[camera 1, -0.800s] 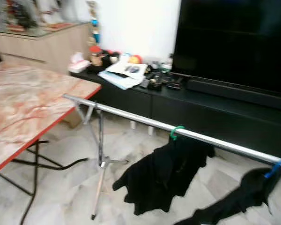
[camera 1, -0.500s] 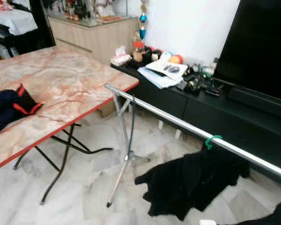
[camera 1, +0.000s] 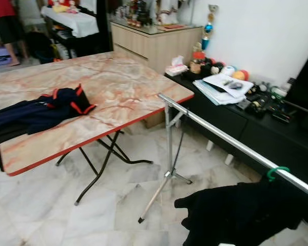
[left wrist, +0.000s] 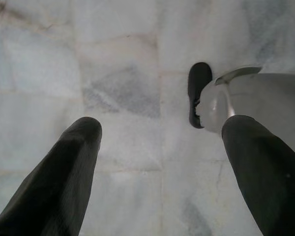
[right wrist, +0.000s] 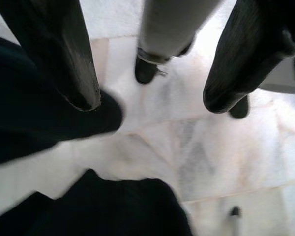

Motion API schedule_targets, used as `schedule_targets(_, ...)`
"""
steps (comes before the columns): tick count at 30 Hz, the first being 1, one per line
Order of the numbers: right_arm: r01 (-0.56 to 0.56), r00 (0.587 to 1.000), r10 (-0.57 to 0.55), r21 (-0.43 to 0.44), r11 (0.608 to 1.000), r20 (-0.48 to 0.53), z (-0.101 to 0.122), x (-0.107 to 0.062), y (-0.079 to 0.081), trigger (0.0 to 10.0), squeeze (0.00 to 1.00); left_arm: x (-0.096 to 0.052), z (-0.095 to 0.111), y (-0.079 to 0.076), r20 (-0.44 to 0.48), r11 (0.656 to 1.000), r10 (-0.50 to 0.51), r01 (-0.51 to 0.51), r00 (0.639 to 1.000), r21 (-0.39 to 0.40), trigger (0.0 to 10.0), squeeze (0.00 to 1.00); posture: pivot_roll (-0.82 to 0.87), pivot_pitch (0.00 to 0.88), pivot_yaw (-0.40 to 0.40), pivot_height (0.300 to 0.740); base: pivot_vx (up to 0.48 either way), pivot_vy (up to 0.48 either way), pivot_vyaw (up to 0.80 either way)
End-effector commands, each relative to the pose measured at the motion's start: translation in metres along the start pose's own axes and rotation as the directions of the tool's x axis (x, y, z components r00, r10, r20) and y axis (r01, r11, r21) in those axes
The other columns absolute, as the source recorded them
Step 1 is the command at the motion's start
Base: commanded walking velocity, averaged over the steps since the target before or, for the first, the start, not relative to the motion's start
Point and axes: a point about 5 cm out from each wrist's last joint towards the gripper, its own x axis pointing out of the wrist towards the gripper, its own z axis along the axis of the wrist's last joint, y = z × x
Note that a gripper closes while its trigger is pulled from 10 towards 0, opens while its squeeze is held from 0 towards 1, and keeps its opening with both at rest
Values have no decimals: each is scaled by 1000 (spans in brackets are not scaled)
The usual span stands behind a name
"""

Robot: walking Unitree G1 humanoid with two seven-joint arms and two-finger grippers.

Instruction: Hang hanger

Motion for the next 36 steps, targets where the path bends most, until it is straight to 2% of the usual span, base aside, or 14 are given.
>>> schedule_targets(1,-1,1000,1,15,1000,-4,-1,0,0,10000,0,0,-2,-2,-7,1000,-9,9,1000,14,10000,0,88,0,-12,740,0,0,0)
schedule_targets(10,3,1000,-3,17,1000,-12,-3,-1,-5,10000,0,0,-1,-4,-10,1000,-13,13,1000,21,10000,0,89,0,-15,740,0,262,0)
schedule_targets(17,4,1000,-4,14,1000,-13,-3,-1,-7,10000,0,1,-2,-18,-18,999,-24,25,1000,23,10000,0,90,0,-16,740,0,266,0)
schedule_targets(23,4,1000,-4,13,1000,-8,1,0,-4,10000,0,3,7,-34,-8,999,-43,44,999,31,10000,0,89,0,-10,740,0,263,0)
schedule_targets(28,6,1000,-6,15,1000,-8,1,0,-3,10000,0,3,10,-37,-3,998,-46,46,999,33,10000,0,89,0,-8,740,0,263,0)
schedule_targets(36,10,1000,-10,20,1000,-10,-1,0,-2,10000,0,2,5,-30,-12,998,-41,42,999,37,10000,0,88,0,-6,740,0,264,0)
